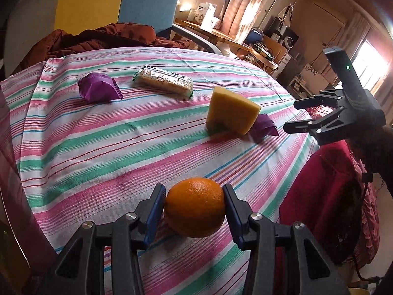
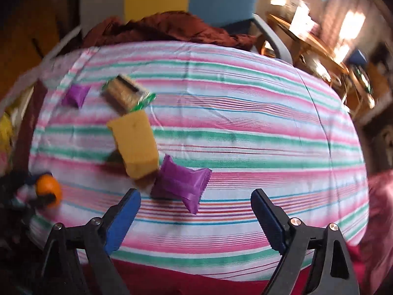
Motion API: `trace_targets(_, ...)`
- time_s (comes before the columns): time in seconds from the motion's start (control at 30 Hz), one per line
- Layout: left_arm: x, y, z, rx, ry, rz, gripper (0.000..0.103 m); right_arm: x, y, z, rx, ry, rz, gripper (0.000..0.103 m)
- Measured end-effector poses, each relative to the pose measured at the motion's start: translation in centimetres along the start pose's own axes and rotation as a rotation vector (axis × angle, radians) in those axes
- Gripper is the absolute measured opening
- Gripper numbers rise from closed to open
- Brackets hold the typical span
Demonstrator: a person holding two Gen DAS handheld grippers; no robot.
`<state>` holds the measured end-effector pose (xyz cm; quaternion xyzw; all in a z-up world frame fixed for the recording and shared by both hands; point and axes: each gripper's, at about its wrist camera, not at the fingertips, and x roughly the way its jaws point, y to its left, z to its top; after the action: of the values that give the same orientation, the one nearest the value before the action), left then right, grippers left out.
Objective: Organize objects
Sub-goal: 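Hold the orange in the left gripper while the right gripper grasps the purple packet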
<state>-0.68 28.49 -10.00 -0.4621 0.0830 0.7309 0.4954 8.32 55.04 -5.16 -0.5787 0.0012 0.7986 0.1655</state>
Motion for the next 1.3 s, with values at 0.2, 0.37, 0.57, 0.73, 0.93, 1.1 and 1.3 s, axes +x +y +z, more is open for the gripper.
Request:
trace_targets(0.2, 0.3, 0.1, 0.2, -0.001, 0.008, 0.000, 0.048, 2.9, 2.1, 1.4, -0.272, 0.096, -0.034, 0.082)
trace_targets(0.37, 0.5, 0.2, 0.4, -0.007, 0.014, -0.002, 0.048, 5.3, 2.8, 2.8, -0.380, 0.158, -0.028, 0.082)
trace_targets(0.57, 0.8, 0.2, 0.6, -0.002, 0.013, -0.002, 0.048, 5.6, 1.5, 2.5, -0.334, 0.184, 0.031, 0.051)
trace_targets(0.73, 0.6, 0.1, 0.3, -0.006, 0.004, -0.003, 0.048, 2.7, -0.5, 0.7, -0.246, 0.136, 0.024, 0.003)
trace_targets(0.93, 0.3, 0.0, 0.0, 0.001, 0.007, 0.001, 0.048, 2.8, -2.6, -0.7, -0.165, 0.151, 0.018, 0.003)
trace_targets(1.1, 0.3, 0.1, -0.1, -0.002, 0.011, 0.002, 0.048, 2.3, -4.8, -0.1, -0.106, 0.129, 0.027, 0.057)
trace_targets(1.3, 0.3, 0.3, 0.0, -0.009, 0.016, -0.006, 0.048, 1.4, -2.5, 0.5, -0.177, 0.087, 0.018, 0.080)
